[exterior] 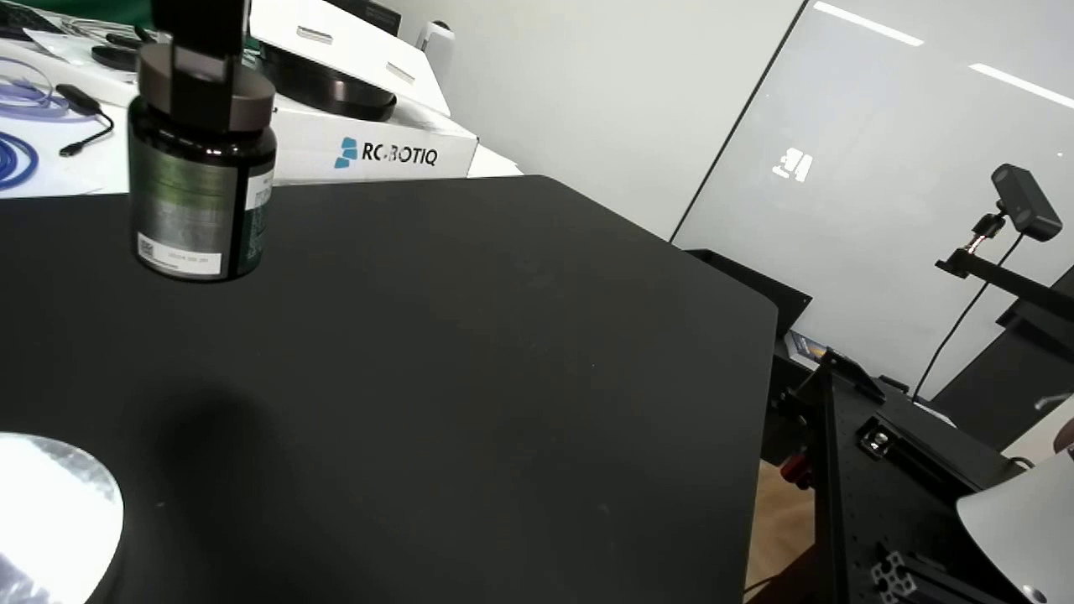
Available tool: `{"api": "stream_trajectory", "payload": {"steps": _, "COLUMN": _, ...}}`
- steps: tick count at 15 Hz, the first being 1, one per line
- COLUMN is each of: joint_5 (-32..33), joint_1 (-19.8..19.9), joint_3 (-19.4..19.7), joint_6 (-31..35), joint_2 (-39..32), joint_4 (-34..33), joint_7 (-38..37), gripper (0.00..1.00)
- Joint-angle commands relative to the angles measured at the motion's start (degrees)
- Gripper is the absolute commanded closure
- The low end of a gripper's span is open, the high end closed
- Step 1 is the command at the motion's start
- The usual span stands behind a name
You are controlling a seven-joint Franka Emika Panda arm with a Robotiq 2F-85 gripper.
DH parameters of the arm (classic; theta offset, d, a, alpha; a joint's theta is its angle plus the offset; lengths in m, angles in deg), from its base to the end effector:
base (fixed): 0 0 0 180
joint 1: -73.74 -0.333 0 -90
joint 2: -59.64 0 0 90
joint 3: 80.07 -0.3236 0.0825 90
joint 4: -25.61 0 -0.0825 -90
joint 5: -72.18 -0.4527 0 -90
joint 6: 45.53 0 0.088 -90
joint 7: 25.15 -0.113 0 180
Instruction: Pick up the vial and move it to the left, bring it back and put it down again, pick it up and move it forward
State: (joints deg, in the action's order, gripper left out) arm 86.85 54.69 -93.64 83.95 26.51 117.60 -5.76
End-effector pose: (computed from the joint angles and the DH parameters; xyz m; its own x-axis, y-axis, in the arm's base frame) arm 0.6562 0.3864 0.2701 0.5212 0.8514 0.0590 0.8444 -0.5245 0.1090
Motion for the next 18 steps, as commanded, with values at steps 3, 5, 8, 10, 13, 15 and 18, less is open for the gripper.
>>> {"api": "stream_trajectory", "payload": {"steps": 3, "joint_5": 0.01, "joint_1": 0.02, "joint_3": -0.02, "joint_6": -0.28, "joint_2": -0.13, "joint_4": -0.46, "joint_7": 0.10, "gripper": 0.39}}
{"api": "stream_trajectory", "payload": {"steps": 5, "joint_5": 0.41, "joint_1": -0.51, "joint_3": -0.13, "joint_6": -0.07, "joint_2": -1.53, "joint_4": -2.12, "joint_7": 0.55, "gripper": 0.64}}
{"api": "stream_trajectory", "payload": {"steps": 8, "joint_5": 0.89, "joint_1": -1.83, "joint_3": -0.63, "joint_6": 2.62, "joint_2": -4.63, "joint_4": -4.67, "joint_7": 1.41, "gripper": 0.64}}
{"api": "stream_trajectory", "payload": {"steps": 10, "joint_5": 0.31, "joint_1": -2.52, "joint_3": -1.22, "joint_6": 3.57, "joint_2": -6.89, "joint_4": -6.60, "joint_7": 2.54, "gripper": 0.64}}
{"api": "stream_trajectory", "payload": {"steps": 13, "joint_5": -0.15, "joint_1": -3.53, "joint_3": -1.99, "joint_6": 3.56, "joint_2": -10.07, "joint_4": -9.46, "joint_7": 3.81, "gripper": 0.64}}
{"api": "stream_trajectory", "payload": {"steps": 15, "joint_5": -0.76, "joint_1": -3.90, "joint_3": -2.63, "joint_6": 2.94, "joint_2": -11.89, "joint_4": -11.29, "joint_7": 4.47, "gripper": 0.64}}
{"api": "stream_trajectory", "payload": {"steps": 18, "joint_5": -1.12, "joint_1": -4.58, "joint_3": -3.17, "joint_6": 1.68, "joint_2": -14.17, "joint_4": -13.74, "joint_7": 4.96, "gripper": 0.64}}
